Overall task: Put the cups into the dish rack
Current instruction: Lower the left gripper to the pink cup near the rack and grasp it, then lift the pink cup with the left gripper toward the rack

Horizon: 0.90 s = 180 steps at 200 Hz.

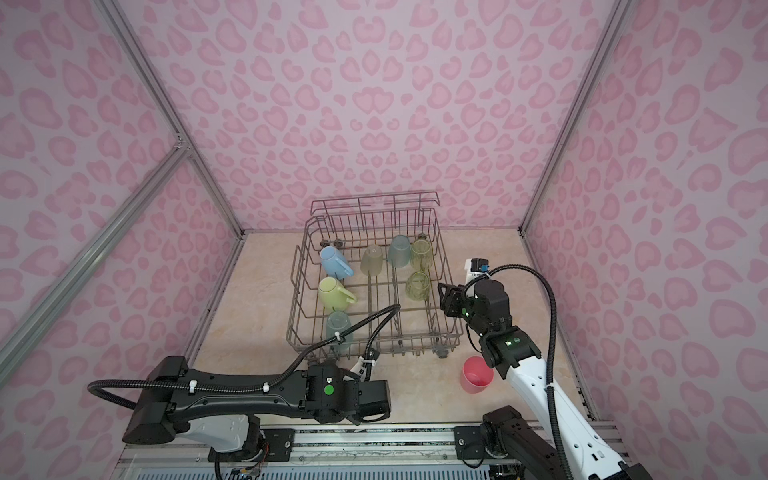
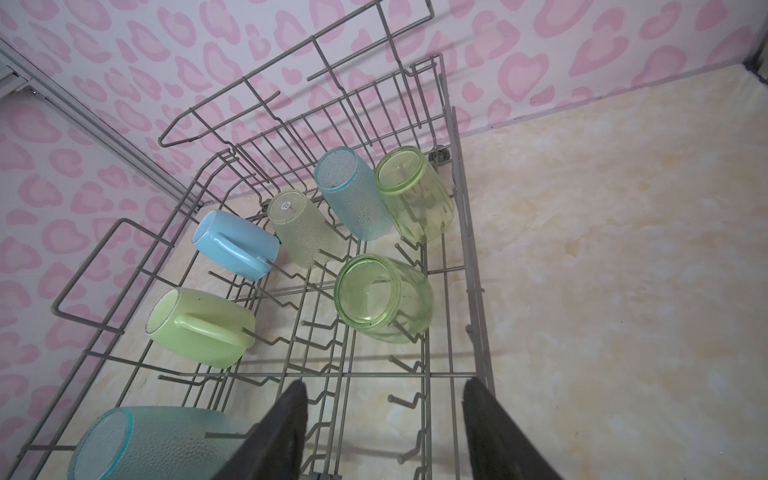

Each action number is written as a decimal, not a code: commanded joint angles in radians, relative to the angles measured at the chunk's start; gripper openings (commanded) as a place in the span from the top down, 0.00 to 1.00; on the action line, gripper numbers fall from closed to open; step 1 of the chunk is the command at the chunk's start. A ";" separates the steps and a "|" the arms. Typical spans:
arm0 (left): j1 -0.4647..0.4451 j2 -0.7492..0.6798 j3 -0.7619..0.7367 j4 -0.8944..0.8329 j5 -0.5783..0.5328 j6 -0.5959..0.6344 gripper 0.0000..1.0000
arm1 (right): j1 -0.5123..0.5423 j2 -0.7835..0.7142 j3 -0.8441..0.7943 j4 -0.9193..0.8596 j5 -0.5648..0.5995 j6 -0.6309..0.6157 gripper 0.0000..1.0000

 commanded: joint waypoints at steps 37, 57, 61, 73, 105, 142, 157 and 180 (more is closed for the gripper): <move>-0.002 -0.022 -0.067 0.055 -0.017 -0.007 0.52 | 0.000 -0.032 -0.019 0.042 0.017 0.003 0.41; -0.005 -0.024 -0.087 0.087 -0.020 0.012 0.57 | 0.000 -0.033 -0.021 0.047 0.010 0.003 0.41; -0.007 -0.025 -0.090 0.094 -0.020 0.017 0.58 | 0.001 -0.033 -0.021 0.046 0.009 0.004 0.41; -0.010 -0.022 -0.095 0.111 -0.021 0.031 0.62 | 0.001 -0.034 -0.022 0.049 0.005 0.005 0.41; -0.018 -0.005 -0.087 0.125 -0.033 0.064 0.75 | 0.000 -0.047 -0.024 0.050 0.000 0.008 0.41; -0.027 0.004 -0.064 0.110 -0.058 0.087 0.92 | 0.000 -0.066 -0.025 0.045 0.005 0.008 0.41; -0.028 0.001 -0.062 0.106 -0.065 0.098 0.95 | 0.001 -0.074 -0.028 0.046 0.012 0.006 0.41; -0.029 -0.010 -0.055 0.101 -0.068 0.113 0.96 | 0.000 -0.081 -0.031 0.050 0.024 0.006 0.41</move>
